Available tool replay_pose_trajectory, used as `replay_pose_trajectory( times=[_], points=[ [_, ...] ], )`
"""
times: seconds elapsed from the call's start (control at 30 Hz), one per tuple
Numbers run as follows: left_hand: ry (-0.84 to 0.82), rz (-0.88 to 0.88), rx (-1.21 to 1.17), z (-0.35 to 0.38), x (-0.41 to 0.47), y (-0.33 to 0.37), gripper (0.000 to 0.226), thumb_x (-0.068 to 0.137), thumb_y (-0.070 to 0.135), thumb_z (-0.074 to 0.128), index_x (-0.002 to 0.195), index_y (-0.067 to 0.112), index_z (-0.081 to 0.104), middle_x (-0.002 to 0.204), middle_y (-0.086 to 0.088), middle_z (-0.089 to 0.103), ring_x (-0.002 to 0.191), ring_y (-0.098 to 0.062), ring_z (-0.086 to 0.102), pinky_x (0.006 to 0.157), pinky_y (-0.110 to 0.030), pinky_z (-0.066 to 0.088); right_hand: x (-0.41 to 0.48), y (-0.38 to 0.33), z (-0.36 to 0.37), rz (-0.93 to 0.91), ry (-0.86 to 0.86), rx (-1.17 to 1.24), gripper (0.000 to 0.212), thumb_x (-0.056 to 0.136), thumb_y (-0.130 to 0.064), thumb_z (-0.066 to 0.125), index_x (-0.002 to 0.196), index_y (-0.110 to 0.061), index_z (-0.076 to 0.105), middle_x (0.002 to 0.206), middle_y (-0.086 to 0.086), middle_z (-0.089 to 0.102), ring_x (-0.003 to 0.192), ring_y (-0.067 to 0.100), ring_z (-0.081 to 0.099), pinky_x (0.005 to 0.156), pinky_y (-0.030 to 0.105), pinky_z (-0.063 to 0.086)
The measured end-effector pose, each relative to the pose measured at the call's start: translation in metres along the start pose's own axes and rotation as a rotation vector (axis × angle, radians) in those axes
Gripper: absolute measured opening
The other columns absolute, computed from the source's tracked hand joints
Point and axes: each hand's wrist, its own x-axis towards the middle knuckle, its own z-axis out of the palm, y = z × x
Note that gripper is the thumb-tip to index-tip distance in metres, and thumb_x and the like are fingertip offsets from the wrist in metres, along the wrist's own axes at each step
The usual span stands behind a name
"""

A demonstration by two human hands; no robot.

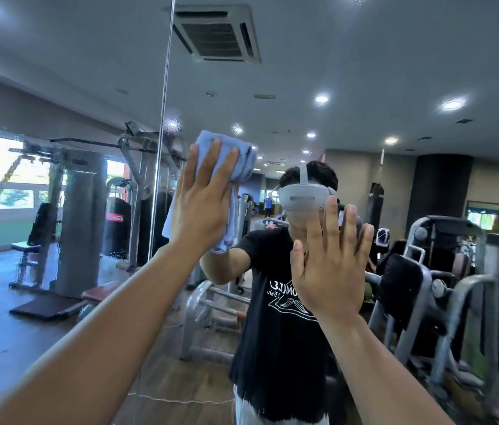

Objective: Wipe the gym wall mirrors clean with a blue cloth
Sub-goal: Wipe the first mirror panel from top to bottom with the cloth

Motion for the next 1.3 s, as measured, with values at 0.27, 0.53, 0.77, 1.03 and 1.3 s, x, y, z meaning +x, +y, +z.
replay_pose_trajectory(
  times=[0.27, 0.53, 0.77, 1.03, 1.3],
  points=[
    [-0.046, -0.007, -0.05, 0.013, -0.128, 0.009, 0.034, 0.101, 0.028, 0.043, 0.134, 0.022, 0.045, 0.162, -0.006, 0.029, 0.154, -0.031, 0.01, 0.125, -0.037, 0.013, 0.001, 0.0, -0.006, -0.012, -0.034, 0.028, 0.067, 0.102, -0.039, 0.038, 0.163, -0.016, 0.024, 0.171, 0.012, 0.013, 0.157, 0.038, 0.01, 0.125, 0.063, 0.009],
    [0.008, -0.292, -0.07, 0.008, -0.073, 0.019, 0.04, 0.104, 0.02, 0.048, 0.139, 0.036, 0.036, 0.167, 0.011, 0.015, 0.155, -0.023, 0.001, 0.126, -0.046, 0.009, 0.003, 0.003, -0.019, -0.013, -0.077, 0.092, 0.069, 0.099, -0.035, 0.046, 0.162, -0.015, 0.029, 0.171, 0.012, 0.015, 0.157, 0.038, 0.011, 0.125, 0.061, 0.009],
    [0.03, -0.346, -0.008, 0.02, -0.135, 0.038, 0.059, 0.1, 0.029, 0.043, 0.157, 0.024, 0.026, 0.169, -0.004, 0.01, 0.156, -0.031, 0.002, 0.126, -0.042, 0.008, -0.041, 0.017, -0.035, -0.16, -0.135, 0.109, 0.071, 0.099, -0.033, 0.045, 0.164, -0.017, 0.02, 0.171, 0.014, 0.012, 0.157, 0.039, 0.011, 0.123, 0.064, 0.016],
    [0.011, -0.551, -0.041, 0.029, -0.188, 0.054, 0.05, 0.104, 0.032, 0.026, 0.154, 0.028, 0.025, 0.168, -0.007, 0.01, 0.154, -0.038, 0.002, 0.126, -0.035, 0.0, -0.085, 0.025, -0.026, -0.311, -0.188, 0.087, 0.068, 0.099, -0.034, 0.045, 0.163, -0.018, 0.027, 0.171, 0.014, 0.014, 0.157, 0.04, 0.011, 0.123, 0.063, 0.016],
    [0.142, -0.607, -0.012, 0.032, -0.148, 0.039, 0.048, 0.106, 0.031, 0.031, 0.155, 0.035, 0.03, 0.167, 0.001, 0.018, 0.155, -0.028, 0.01, 0.125, -0.047, 0.019, -0.095, 0.027, -0.005, -0.326, -0.16, 0.063, 0.069, 0.099, -0.038, 0.042, 0.164, -0.02, 0.024, 0.17, 0.012, 0.017, 0.157, 0.038, 0.012, 0.126, 0.061, 0.01]
  ],
)
